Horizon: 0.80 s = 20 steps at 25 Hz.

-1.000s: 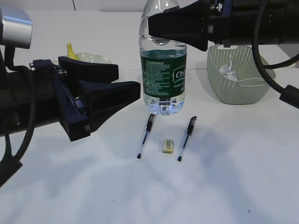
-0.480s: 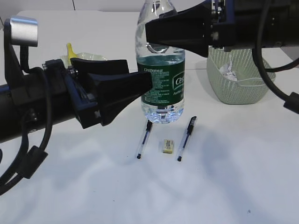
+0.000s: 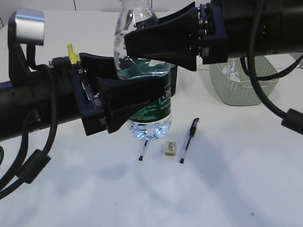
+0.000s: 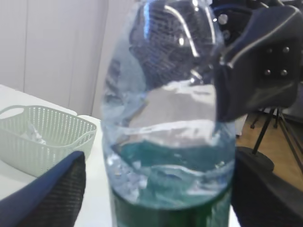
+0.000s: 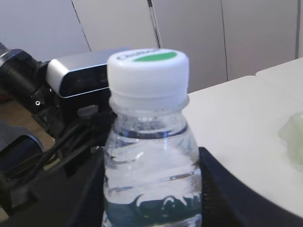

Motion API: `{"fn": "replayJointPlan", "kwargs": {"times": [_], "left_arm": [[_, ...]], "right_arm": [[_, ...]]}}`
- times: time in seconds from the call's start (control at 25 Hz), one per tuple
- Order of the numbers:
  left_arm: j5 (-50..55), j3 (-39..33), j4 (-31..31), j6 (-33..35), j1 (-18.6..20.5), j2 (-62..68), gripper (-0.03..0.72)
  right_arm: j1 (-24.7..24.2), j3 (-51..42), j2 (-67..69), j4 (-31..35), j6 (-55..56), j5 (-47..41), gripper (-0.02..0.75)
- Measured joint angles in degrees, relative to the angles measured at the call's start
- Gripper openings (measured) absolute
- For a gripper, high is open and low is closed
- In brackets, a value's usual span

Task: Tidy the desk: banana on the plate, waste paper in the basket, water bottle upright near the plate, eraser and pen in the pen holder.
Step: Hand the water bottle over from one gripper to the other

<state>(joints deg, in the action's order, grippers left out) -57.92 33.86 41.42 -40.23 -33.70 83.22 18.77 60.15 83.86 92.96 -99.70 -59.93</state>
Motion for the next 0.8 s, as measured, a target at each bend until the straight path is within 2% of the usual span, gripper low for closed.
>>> {"fn": "replayJointPlan", "kwargs": {"times": [0.48, 0.8], "left_arm": [[-0.1, 0.2, 1.1, -0.5, 0.0, 0.0, 0.661], [-1.1, 0.2, 2.2, -0.8, 0.0, 0.0, 0.449]], "right_arm": [[2.8, 0.0, 0.0, 0.0, -0.6, 0.8, 0.380], [2.9, 0.0, 0.0, 0.0, -0.8, 1.3, 0.380]]}}
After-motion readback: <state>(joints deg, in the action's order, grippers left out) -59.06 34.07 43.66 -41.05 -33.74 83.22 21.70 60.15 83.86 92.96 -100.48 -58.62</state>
